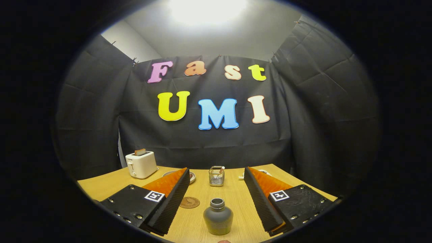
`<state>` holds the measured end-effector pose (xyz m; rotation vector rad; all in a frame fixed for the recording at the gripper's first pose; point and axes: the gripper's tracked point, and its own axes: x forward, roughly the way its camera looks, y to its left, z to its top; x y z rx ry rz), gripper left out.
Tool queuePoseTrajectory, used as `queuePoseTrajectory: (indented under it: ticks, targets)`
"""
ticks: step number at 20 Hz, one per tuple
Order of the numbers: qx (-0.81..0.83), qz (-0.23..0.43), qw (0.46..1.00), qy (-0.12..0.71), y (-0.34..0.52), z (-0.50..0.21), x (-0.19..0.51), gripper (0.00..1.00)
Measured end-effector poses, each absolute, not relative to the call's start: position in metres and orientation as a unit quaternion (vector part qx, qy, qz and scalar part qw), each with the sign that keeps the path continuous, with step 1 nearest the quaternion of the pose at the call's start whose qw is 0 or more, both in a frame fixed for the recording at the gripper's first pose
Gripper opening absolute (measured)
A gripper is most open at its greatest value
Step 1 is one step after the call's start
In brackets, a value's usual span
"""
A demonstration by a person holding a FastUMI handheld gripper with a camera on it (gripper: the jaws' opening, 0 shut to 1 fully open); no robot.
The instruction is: Take the bottle from table, then pour the juice into the cup, finally place the bottle on the coaster
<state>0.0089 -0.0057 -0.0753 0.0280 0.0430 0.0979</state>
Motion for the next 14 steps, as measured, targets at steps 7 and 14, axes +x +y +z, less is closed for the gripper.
queuePoseTrajectory:
  ticks: [7,14]
  targets:
    - [0.008,0.062,0.997,0.054,-0.003,-0.106,0.012,0.98]
    - [-0.002,0.068,0.993,0.093,-0.003,-0.145,0.012,0.98]
